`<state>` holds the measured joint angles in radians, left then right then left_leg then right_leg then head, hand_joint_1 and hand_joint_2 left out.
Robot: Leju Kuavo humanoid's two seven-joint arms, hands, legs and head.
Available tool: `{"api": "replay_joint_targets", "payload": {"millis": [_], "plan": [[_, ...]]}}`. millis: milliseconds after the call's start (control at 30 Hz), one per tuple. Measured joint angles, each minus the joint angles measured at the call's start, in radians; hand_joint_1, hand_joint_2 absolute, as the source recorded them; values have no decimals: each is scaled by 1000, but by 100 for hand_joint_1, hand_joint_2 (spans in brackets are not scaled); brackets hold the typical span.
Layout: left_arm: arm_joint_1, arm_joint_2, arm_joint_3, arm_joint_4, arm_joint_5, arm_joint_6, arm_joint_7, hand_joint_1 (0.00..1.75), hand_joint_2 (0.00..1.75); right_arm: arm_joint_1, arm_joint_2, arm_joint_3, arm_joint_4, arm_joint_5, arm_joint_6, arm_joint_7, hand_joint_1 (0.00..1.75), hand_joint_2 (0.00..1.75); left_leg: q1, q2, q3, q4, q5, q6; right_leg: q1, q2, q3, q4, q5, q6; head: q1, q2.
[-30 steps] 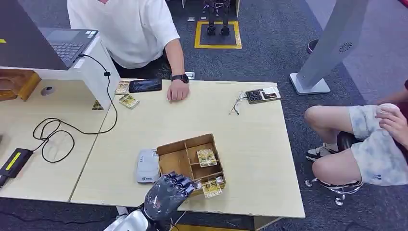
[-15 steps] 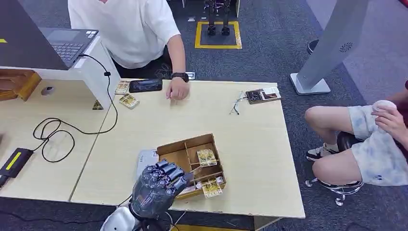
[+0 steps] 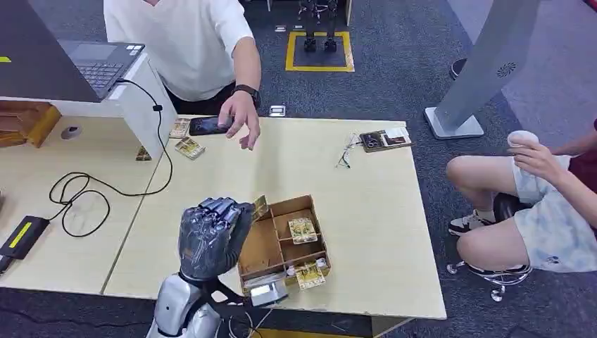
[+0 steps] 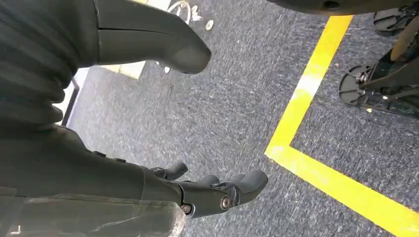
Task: Pass the card to the sensor for recognition and then transmit it.
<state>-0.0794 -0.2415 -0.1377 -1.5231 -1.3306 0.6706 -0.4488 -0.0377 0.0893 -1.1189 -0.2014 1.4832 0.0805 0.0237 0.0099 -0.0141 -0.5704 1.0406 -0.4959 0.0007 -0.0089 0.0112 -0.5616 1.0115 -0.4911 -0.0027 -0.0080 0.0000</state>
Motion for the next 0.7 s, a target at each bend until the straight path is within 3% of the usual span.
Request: {"api": "replay_joint_targets", "payload": {"millis": [133,267,433,700], "plan": [[-58,1,0,65,-7,0,71,175,175,-3,0,3,0,2,2,0,0,175,0,0,0,0,0,0,0,0,0,0,1,0,0,0],[-135,9,-11,160,-5,0,204,175,175,-8,0,12,0,8,2,2,0,175,0,0,0,0,0,0,0,1,-1,0,1,0,0,0],[-226,26,-23,286,19,0,326,175,175,-8,0,21,1,20,2,10,0,175,0,0,0,0,1,0,0,1,-1,0,1,1,0,0],[-298,45,-34,429,19,0,407,175,175,-9,0,27,1,21,2,11,0,175,0,0,0,0,1,0,0,1,-1,0,1,1,-1,0]]}}
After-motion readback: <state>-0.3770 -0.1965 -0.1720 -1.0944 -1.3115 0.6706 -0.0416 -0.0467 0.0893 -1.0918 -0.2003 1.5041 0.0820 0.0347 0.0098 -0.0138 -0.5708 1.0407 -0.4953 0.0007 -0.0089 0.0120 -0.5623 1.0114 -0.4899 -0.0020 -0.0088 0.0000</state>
